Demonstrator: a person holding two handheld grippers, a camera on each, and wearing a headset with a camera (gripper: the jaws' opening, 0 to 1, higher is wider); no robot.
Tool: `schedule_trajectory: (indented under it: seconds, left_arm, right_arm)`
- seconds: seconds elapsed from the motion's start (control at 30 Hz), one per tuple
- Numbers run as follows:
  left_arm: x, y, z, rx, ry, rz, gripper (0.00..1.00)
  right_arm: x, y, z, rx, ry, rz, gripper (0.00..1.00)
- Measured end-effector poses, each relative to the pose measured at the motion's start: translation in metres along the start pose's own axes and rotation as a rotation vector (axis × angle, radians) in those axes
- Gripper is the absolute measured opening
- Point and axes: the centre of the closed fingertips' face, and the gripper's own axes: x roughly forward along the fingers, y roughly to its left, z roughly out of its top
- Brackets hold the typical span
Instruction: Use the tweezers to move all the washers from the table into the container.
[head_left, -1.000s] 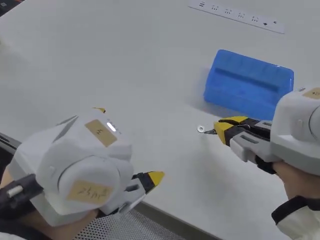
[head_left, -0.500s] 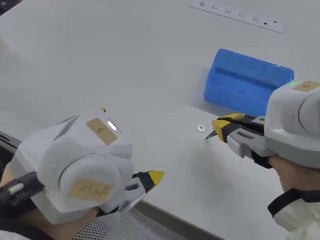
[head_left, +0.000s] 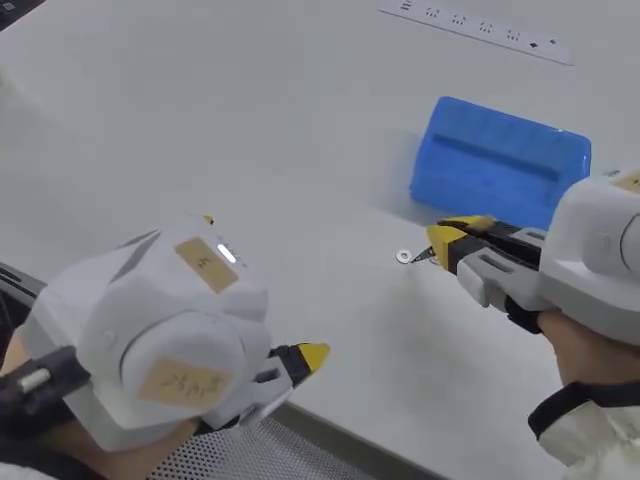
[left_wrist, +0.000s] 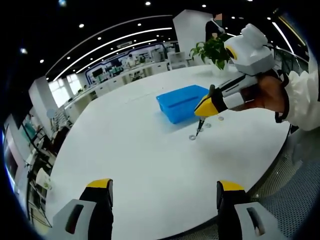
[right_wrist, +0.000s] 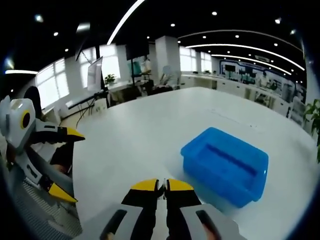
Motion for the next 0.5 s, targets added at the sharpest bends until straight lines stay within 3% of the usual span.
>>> schedule_trajectory:
  seconds: [0.5]
  left_arm:
    - [0.0,-0.0005,-0.0003,0.001,0.0,0.001,0.87]
  right_arm:
    - [0.0056,-0.0044,0.0005,0.007,0.007,-0.017,0.03]
